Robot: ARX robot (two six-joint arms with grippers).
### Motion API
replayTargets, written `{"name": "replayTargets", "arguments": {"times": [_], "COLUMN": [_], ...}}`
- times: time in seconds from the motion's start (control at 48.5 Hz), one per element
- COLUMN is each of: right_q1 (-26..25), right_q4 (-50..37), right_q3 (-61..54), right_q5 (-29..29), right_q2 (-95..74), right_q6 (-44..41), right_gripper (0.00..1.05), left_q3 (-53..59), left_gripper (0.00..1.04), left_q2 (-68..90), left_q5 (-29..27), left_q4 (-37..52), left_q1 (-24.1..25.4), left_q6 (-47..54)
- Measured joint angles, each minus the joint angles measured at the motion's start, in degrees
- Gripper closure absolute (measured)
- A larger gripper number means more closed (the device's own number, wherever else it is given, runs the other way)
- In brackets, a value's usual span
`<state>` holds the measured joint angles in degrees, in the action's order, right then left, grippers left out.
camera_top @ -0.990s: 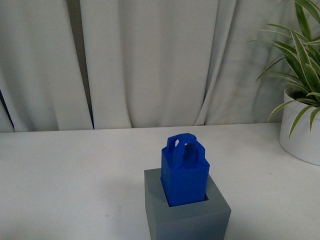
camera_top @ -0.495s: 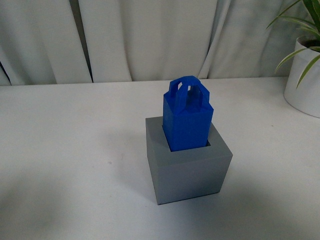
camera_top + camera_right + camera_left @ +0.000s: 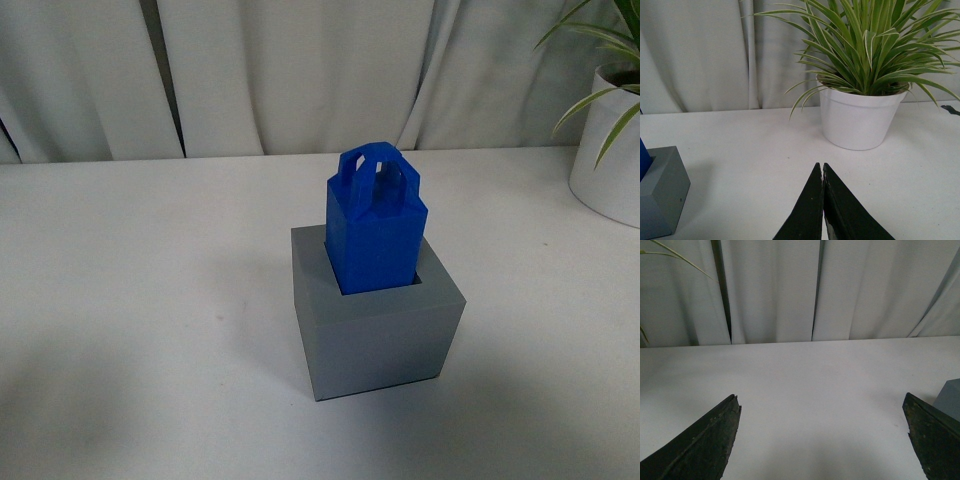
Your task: Insert blue part into gray base
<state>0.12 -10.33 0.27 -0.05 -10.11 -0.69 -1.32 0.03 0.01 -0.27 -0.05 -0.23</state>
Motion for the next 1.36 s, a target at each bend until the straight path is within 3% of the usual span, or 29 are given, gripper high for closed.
{"name": "replayTargets", "arguments": {"times": [0.144,0.412,0.474,0.763,0.866,0.99,1.361], "right_q1": [0.0,0.0,0.0,0.0,0.0,0.0,0.0], "right_q4": [9.4,10.2,10.2,10.2,10.2,10.2,10.2], "right_q3": [0.1,0.1,0.1,0.1,0.1,0.1,0.1], "right_q5": [-0.1,-0.1,-0.1,-0.1,-0.1,-0.1,-0.1], "right_q2": [7.3,9.8,9.9,9.9,9.9,9.9,9.9], "right_q6": [0.0,0.0,0.0,0.0,0.0,0.0,0.1], "right_gripper": [1.03,1.02,0.89,0.47,0.24,0.06,0.07], "left_q3": [0.0,0.0,0.0,0.0,0.0,0.0,0.0], "left_gripper": [0.06,0.06,0.06,0.06,0.06,0.06,0.06], "left_q2": [0.0,0.0,0.0,0.0,0.0,0.0,0.0], "left_q5": [0.0,0.0,0.0,0.0,0.0,0.0,0.0], "left_q4": [0.0,0.0,0.0,0.0,0.0,0.0,0.0], "left_q1": [0.0,0.0,0.0,0.0,0.0,0.0,0.0], "left_q6": [0.0,0.0,0.0,0.0,0.0,0.0,0.0]}}
